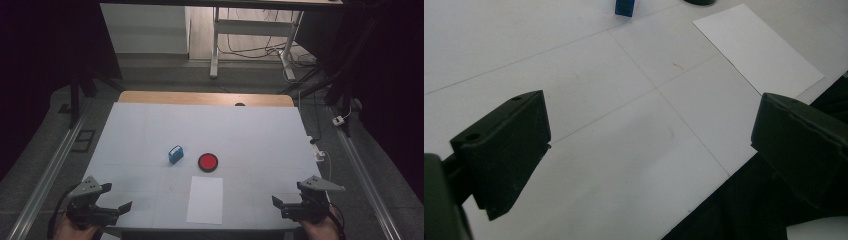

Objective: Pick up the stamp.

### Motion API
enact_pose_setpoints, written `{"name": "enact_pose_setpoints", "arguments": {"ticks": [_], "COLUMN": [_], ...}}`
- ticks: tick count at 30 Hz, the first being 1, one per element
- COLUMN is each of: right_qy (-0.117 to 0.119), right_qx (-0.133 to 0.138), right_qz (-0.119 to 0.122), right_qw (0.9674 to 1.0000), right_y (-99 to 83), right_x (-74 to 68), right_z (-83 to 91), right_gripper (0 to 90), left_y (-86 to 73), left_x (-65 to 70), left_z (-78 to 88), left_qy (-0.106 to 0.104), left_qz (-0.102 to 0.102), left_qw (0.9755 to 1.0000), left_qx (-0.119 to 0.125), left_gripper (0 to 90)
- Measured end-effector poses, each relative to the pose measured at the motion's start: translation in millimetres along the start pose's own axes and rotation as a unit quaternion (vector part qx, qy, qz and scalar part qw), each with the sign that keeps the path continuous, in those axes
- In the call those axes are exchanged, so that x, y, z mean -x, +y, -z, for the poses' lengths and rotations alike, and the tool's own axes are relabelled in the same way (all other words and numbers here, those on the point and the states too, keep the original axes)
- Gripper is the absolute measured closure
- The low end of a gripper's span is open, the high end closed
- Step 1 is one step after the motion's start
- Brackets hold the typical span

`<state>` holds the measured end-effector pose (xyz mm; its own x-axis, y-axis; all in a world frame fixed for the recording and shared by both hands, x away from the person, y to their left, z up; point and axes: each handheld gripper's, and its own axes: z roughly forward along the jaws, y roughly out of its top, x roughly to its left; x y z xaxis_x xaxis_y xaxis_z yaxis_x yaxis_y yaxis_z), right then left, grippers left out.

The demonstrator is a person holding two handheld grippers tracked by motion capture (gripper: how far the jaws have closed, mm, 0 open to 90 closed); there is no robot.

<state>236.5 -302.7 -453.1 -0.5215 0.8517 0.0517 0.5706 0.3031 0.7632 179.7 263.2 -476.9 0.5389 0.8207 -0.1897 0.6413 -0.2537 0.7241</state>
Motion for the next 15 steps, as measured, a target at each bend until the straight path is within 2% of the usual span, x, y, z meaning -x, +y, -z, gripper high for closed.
{"name": "enact_pose_setpoints", "arguments": {"ticks": [3, 9, 12, 15], "right_qy": [-0.009, -0.001, 0.009, 0.016], "right_qx": [-0.003, -0.013, -0.016, -0.013], "right_qz": [0.008, 0.007, 0.012, 0.011], "right_qw": [0.9999, 0.9999, 0.9998, 0.9997], "right_y": [0.3, 0.3, 0.4, 0.1], "right_x": [0.6, 1.0, 0.8, 1.4], "right_z": [-1.1, -2.2, -2.9, -2.2], "right_gripper": [0.0, 0.0, 0.0, 0.0], "left_y": [0.4, 1.4, 1.6, 2.0], "left_x": [0.6, 0.1, -1.7, -2.2], "left_z": [-0.6, -2.3, -2.7, -3.3], "left_qy": [0.001, -0.001, -0.013, -0.015], "left_qz": [-0.002, -0.002, 0.001, 0.003], "left_qw": [1.0, 1.0, 0.9998, 0.9998], "left_qx": [-0.003, -0.009, -0.012, -0.015], "left_gripper": [2.4, 1.4, 0.4, 0.4]}}
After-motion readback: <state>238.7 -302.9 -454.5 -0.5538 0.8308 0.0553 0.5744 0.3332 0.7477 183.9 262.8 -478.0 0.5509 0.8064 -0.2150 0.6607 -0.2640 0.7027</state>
